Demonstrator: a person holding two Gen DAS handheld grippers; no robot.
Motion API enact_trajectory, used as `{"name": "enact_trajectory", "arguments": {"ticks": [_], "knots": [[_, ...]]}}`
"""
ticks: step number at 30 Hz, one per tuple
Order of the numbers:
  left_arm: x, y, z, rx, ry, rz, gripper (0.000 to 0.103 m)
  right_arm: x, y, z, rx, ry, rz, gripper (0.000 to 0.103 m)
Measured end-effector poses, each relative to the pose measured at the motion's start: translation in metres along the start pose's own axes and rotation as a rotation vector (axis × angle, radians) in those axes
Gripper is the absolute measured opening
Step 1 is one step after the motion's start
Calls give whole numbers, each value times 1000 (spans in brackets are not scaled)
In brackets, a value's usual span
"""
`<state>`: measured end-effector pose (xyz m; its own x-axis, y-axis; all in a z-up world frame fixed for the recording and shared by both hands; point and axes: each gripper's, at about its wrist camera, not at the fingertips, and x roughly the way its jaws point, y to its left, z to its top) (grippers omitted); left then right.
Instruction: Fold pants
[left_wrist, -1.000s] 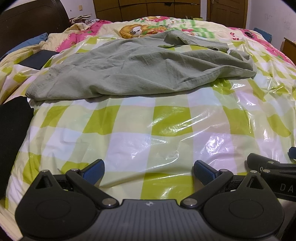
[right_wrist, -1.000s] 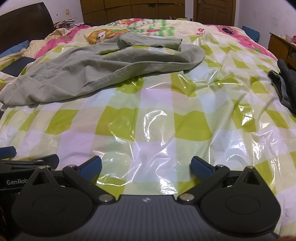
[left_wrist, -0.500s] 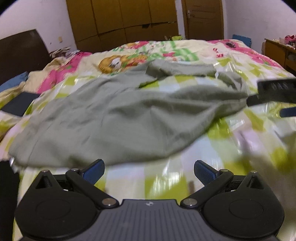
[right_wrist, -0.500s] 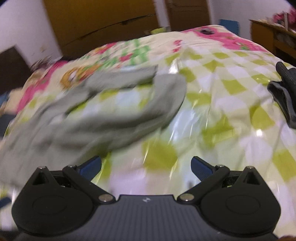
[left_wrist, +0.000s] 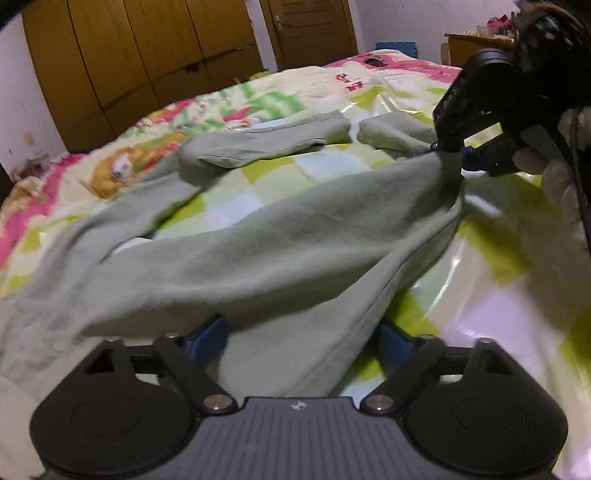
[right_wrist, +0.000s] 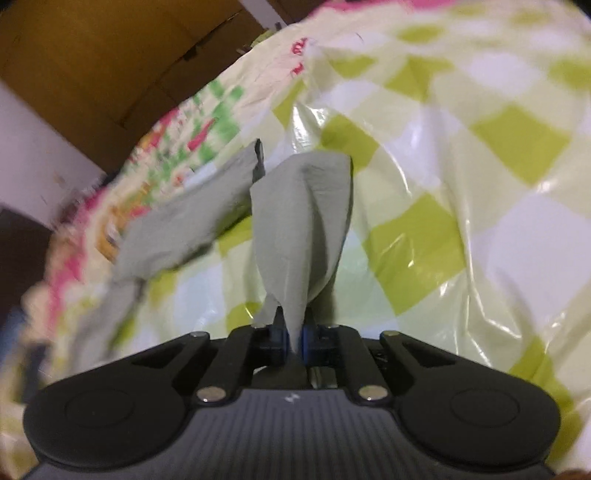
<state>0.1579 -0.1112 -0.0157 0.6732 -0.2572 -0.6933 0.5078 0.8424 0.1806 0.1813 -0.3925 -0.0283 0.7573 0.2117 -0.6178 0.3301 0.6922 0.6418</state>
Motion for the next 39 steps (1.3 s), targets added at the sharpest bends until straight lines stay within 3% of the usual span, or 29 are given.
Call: {"name": "enact_trajectory", "arguments": {"ticks": [4, 7, 10, 12, 15, 17, 18, 21, 23, 25, 27, 29, 31, 35, 38, 39], "knots": [[-10, -16, 2, 30, 9, -34, 75, -47, -19, 3, 0, -57, 19, 5], [-23, -40, 4, 61, 1, -120, 74, -97, -43, 6, 16, -109, -22, 5], [-34, -71, 3, 76, 7, -254, 74, -137, -66, 6, 6, -146, -121, 5], [-40, -94, 0, 103, 3, -316, 74, -154, -77, 7, -16, -165, -231, 2], [-54, -108, -1, 131, -22, -310, 74, -170, -84, 12, -21, -181, -291, 3], [-68, -94, -4, 96, -40, -307, 75, -167, -67, 7, -105, -132, -297, 9], [-73, -82, -8, 77, -42, -291, 76, -163, -54, -2, -148, -110, -284, 9], [-90, -27, -28, 8, -39, -185, 76, -143, -6, -37, -283, 2, -129, 9], [-98, 15, -47, -31, -14, -91, 77, -123, 31, -63, -385, 76, -38, 17], [-107, 59, -67, -65, 25, 5, 78, -97, 70, -91, -479, 168, 67, 36], [-117, 104, -90, -102, 60, 109, 79, -73, 112, -124, -600, 256, 164, 35], [-124, 146, -112, -148, 95, 208, 83, -54, 156, -162, -778, 301, 206, 36], [-131, 187, -131, -222, 118, 274, 84, -39, 194, -197, -943, 338, 250, 44], [-143, 238, -144, -297, 73, 300, 87, -12, 248, -248, -1135, 358, 335, 59], [-148, 259, -143, -291, -2, 300, 103, 7, 274, -247, -1126, 340, 365, 62], [-145, 264, -146, -287, 7, 299, 103, 14, 278, -242, -1120, 331, 371, 66]]}}
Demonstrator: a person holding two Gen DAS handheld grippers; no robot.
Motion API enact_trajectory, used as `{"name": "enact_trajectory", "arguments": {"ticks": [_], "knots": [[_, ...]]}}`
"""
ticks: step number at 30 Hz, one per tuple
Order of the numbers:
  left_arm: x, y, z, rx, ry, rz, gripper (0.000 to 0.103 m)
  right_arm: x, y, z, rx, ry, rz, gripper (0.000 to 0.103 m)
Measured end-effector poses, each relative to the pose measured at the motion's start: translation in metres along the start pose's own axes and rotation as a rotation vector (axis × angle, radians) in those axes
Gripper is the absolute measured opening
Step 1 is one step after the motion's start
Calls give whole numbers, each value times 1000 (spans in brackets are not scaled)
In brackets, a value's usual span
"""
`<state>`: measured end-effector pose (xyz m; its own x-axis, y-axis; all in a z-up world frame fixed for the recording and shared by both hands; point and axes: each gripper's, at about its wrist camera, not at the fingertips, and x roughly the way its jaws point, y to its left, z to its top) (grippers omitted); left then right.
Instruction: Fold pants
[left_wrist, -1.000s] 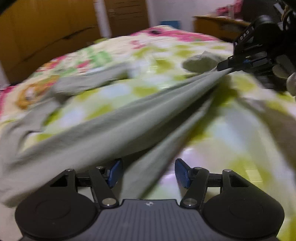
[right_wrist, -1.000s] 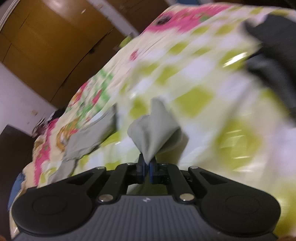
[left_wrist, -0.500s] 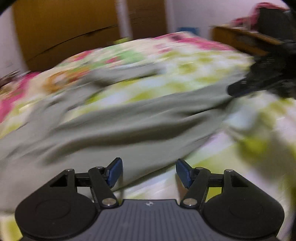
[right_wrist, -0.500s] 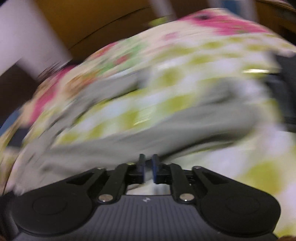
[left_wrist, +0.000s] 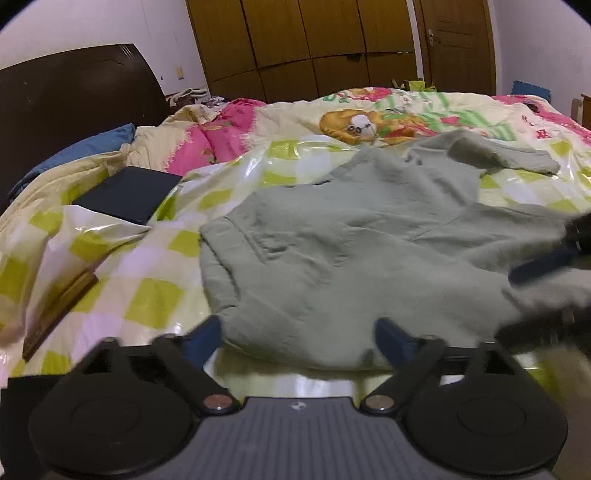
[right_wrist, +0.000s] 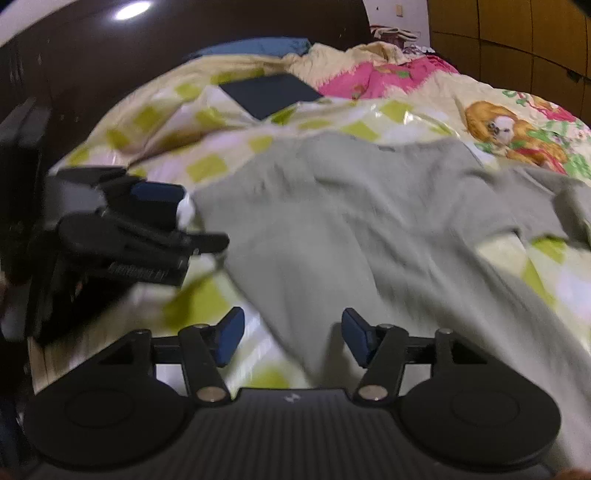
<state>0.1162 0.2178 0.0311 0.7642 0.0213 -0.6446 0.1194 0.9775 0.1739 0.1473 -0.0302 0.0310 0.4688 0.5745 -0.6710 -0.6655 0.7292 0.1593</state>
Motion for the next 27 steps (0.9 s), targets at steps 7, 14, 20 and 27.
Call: {"name": "enact_trajectory", "arguments": {"ticks": [7, 14, 20, 27], "knots": [[6, 24, -51, 72, 111, 81, 103, 48, 4, 27, 7, 14, 31, 70], [-7, 54, -43, 19, 103, 145, 101, 46, 36, 18, 91, 125, 314, 71], [-56, 74, -2, -83, -33, 67, 101, 2, 108, -14, -129, 186, 518, 65], [-14, 46, 55, -59, -100, -106, 102, -3, -4, 20, 64, 41, 159, 70]]}}
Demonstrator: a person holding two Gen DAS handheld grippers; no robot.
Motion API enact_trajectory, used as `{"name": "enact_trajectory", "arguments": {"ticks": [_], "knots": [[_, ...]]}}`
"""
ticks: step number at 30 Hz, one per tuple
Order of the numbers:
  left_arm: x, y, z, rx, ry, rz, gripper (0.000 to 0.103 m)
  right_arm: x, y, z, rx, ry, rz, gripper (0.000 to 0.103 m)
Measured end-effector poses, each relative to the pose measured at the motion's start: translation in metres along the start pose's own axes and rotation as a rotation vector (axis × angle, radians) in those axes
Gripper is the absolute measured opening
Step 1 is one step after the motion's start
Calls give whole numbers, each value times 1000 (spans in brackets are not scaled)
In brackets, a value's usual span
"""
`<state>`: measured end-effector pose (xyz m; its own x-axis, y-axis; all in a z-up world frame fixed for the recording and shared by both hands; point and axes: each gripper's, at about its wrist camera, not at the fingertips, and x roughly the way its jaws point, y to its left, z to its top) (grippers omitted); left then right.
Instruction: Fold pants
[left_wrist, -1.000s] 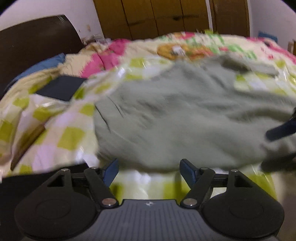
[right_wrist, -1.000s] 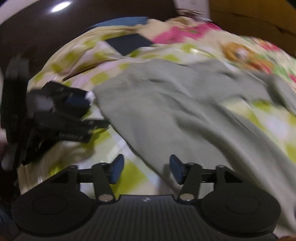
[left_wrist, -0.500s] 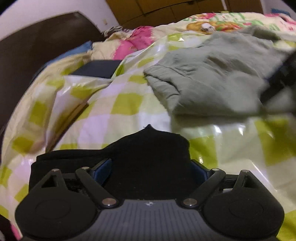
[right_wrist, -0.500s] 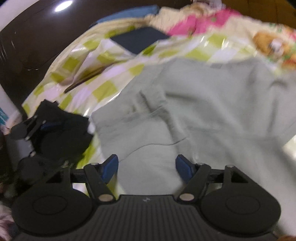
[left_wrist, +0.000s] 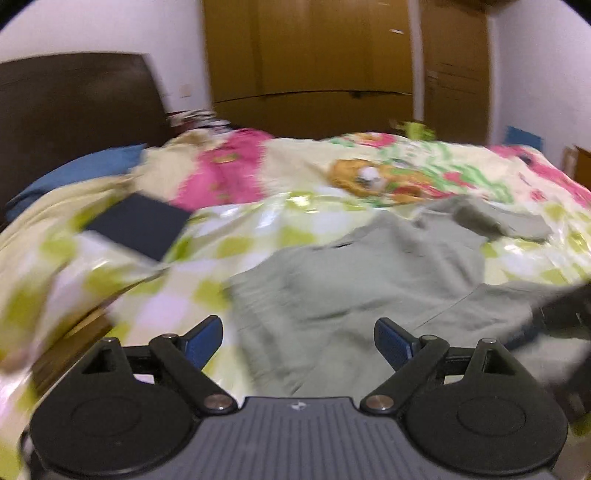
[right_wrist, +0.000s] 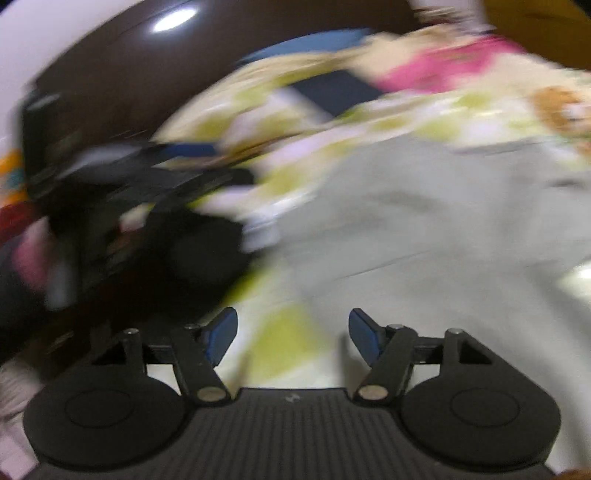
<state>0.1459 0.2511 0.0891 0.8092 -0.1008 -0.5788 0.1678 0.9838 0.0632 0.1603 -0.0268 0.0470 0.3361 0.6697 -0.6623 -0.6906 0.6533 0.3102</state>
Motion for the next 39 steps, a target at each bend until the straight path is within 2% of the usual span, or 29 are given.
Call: {"name": "enact_trajectory", "arguments": {"ticks": [2, 5, 8, 10, 12, 14, 16, 18, 20, 22, 24, 26, 29, 33, 35, 39], "knots": [[28, -8, 16, 7, 12, -62, 102, 6, -28, 6, 54, 5, -22, 70], [73, -19, 39, -25, 60, -164, 102, 25, -49, 5, 151, 51, 51, 70], [113, -36, 42, 1, 166, -193, 102, 43, -37, -7, 184, 120, 163, 71], [127, -40, 29, 28, 280, -199, 101, 51, -15, -18, 198, 176, 256, 72], [121, -38, 6, 78, 380, -205, 101, 48, 25, -30, 127, 237, 373, 72], [95, -31, -23, 171, 444, -178, 102, 38, 51, -39, 66, 258, 422, 72], [64, -19, -39, 230, 480, -130, 102, 28, 56, -41, 62, 261, 461, 72], [42, -5, -47, 251, 530, -35, 102, 17, 46, -35, 86, 248, 451, 71], [24, 5, -47, 256, 530, 16, 102, 5, 34, -25, 67, 231, 398, 72], [12, 12, -36, 230, 504, 35, 102, -9, 20, -18, 40, 211, 309, 72], [12, 13, -17, 187, 425, 59, 102, -21, 10, -12, 6, 173, 214, 71], [19, 15, 0, 126, 357, 58, 102, -30, -13, 0, -6, 117, 73, 71], [44, 2, 23, 57, 263, 10, 102, -44, -64, 16, 80, 41, -87, 71], [82, -28, 37, 29, 209, -59, 102, -50, -120, 30, 75, -7, -391, 71], [98, -55, 39, 49, 194, -122, 102, -60, -145, 25, 102, -37, -531, 71], [124, -117, 33, 133, 160, -208, 102, -86, -198, 1, 158, -62, -719, 76]]}}
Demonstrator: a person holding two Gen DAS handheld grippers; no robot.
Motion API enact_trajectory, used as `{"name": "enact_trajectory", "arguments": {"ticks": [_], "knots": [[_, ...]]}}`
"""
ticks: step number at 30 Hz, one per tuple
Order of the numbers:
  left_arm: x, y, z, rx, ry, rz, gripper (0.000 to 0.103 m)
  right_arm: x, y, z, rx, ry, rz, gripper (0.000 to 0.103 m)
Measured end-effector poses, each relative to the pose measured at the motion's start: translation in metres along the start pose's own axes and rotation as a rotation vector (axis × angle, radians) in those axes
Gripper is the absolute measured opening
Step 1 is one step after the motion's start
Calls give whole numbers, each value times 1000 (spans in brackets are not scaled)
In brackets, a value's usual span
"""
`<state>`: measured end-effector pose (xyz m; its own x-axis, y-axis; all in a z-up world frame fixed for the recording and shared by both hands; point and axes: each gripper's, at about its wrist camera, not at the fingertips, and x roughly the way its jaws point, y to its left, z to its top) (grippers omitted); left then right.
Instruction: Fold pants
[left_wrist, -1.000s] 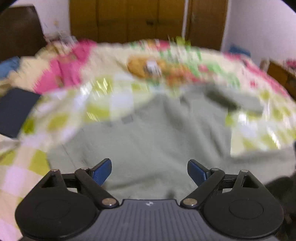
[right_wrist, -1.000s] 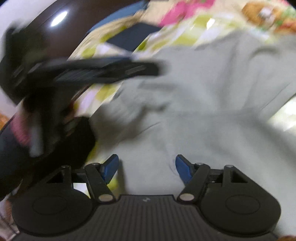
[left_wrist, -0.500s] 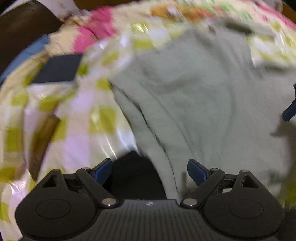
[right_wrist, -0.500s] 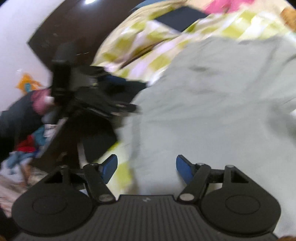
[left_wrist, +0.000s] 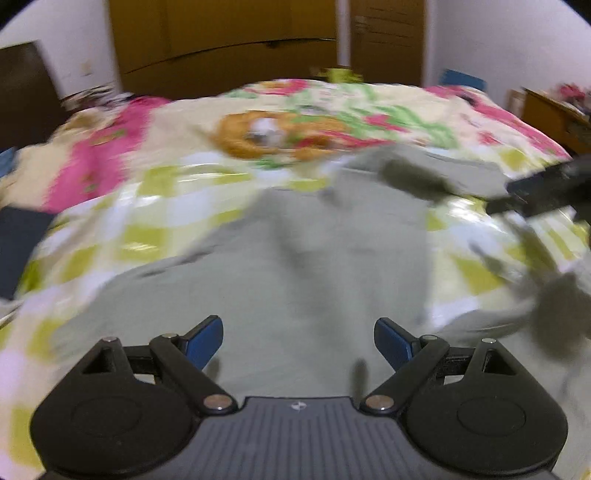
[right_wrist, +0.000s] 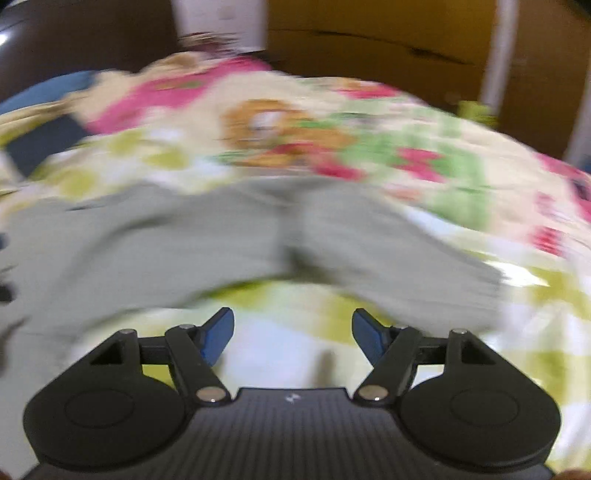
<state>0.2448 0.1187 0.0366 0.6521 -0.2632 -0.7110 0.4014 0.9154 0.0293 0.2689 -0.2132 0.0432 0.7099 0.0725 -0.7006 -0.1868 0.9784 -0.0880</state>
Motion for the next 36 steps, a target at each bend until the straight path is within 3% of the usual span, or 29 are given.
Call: {"name": "enact_trajectory", "arguments": {"ticks": [4, 7, 11, 14, 16, 18, 24, 26, 29, 30, 31, 33, 35, 36], "knots": [[31, -45, 11, 62, -1, -45, 102, 21, -37, -14, -81, 3, -188, 76], [48, -67, 18, 58, 10, -86, 102, 46, -53, -16, -103, 11, -197, 79], [62, -80, 23, 53, 15, -82, 103, 63, -77, -14, 29, -9, -183, 78], [64, -82, 26, 38, 29, -70, 103, 72, -83, -18, 77, -4, -124, 46], [61, -82, 26, 34, 37, -61, 103, 64, -85, -18, 124, -18, -97, 14], [60, -83, 27, 35, 49, -56, 103, 49, -93, -19, 168, -31, -108, 7], [48, -103, 34, 47, 35, -108, 103, -22, -160, -33, 312, -98, -195, 6], [45, -116, 37, 67, 19, -132, 103, -32, -184, -39, 317, -57, -265, 7], [39, -128, 40, 77, -1, -164, 103, -31, -199, -49, 242, 85, -338, 22], [35, -128, 41, 87, -12, -165, 103, -36, -194, -51, 199, 100, -361, 31], [31, -126, 40, 99, -22, -165, 103, -45, -187, -54, 169, 89, -370, 31], [19, -112, 35, 126, -38, -146, 103, -74, -161, -55, 94, 24, -333, 32], [6, -90, 26, 156, -50, -107, 103, -97, -126, -49, 29, -43, -198, 47], [-2, -73, 21, 176, -58, -72, 103, -101, -107, -42, -3, -70, -113, 63]]}}
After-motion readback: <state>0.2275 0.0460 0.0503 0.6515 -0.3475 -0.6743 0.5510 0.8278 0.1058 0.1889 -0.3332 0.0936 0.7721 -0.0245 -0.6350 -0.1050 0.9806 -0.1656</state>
